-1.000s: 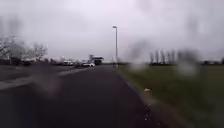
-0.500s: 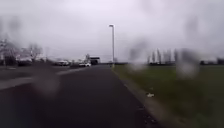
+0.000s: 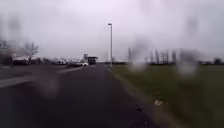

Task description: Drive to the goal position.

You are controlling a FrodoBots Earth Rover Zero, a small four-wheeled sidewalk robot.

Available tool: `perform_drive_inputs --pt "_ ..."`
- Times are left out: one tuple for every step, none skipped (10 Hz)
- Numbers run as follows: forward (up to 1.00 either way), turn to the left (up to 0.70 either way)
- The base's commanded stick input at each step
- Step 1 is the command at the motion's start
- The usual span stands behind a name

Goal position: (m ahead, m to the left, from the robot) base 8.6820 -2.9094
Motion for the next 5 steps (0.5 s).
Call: perform_drive_inputs --pt "1.00 0.00" --pt "1.00 0.00" --pt "1.00 0.00" --pt "1.00 0.00" --pt "1.00 0.00"
